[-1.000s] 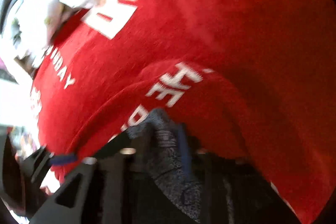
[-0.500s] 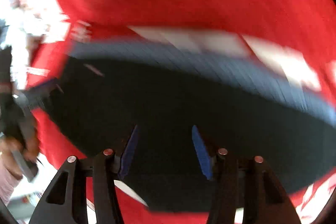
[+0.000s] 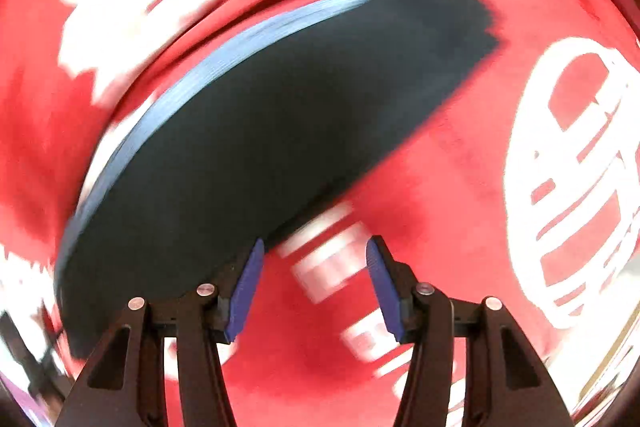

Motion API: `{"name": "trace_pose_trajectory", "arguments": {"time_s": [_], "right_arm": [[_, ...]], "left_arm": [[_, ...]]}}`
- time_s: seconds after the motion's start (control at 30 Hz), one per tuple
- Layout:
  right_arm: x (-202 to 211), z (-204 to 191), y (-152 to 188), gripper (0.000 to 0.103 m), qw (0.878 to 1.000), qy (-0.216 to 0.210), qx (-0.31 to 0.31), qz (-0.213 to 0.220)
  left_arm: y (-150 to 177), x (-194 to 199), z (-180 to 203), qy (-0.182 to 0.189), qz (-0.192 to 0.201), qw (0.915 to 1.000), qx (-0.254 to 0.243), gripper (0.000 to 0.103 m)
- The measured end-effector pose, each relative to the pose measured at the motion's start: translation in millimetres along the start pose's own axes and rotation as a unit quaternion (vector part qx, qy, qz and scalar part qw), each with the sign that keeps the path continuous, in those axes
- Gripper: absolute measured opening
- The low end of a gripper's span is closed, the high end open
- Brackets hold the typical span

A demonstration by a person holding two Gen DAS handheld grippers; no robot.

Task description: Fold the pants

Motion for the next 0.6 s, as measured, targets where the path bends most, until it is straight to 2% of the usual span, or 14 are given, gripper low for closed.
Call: {"name": "trace_pose_trajectory", "arguments": {"time_s": [0.07,0.2,0.23,0.27,0.3,0.4,0.53,0.6], "right_arm": [[-2.6,29.6,-23.3,0.049,0.999,-0.009,-0.048,0.011],[-17.9,59.0,-61.8,0.046,0.99,-0.061,-0.123,0.014],[-22.5,59.9,-67.3,0.04,0.989,-0.069,-0.129,0.009],[-25.2,58.3,-71.0,0.02,0.989,-0.078,-0.129,0.007],[-26.6,56.1,-73.4,0.011,0.99,-0.078,-0.12,0.005],[-29.8,50.0,-64.9,0.009,0.995,-0.053,-0.081,0.006],[-36.9,57.6,-52.0,0.008,0.995,-0.046,-0.084,-0.001],[-37.4,61.5,-48.5,0.008,0.998,-0.005,-0.068,-0.011]], "left_arm": [[4.7,-3.6,2.9,-0.031,0.016,0.9994,-0.002,0.098],[8.4,-4.3,1.5,-0.037,0.009,0.9991,0.019,0.098],[8.0,-4.4,1.2,-0.038,0.006,0.9991,0.02,0.098],[8.6,-4.4,0.5,-0.04,0.005,0.999,0.019,0.098],[9.7,-4.3,0.3,-0.044,0.004,0.9989,0.016,0.098],[9.8,-9.7,0.8,-0.057,0.002,0.9983,0.013,0.102],[10.9,-13.4,3.1,-0.061,-0.001,0.998,0.014,0.102],[8.5,-17.5,4.2,-0.064,-0.015,0.9976,0.02,0.102]]}}
Point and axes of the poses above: each gripper's, at about its wrist camera, not at the fingertips, and x roughly against the way its jaws point, z to its right, y to its underside, the point moved 9 cm from there along -x, roughly the way its jaws point, and after that the axes turned 2 degrees about x, right-handed, at the moved point
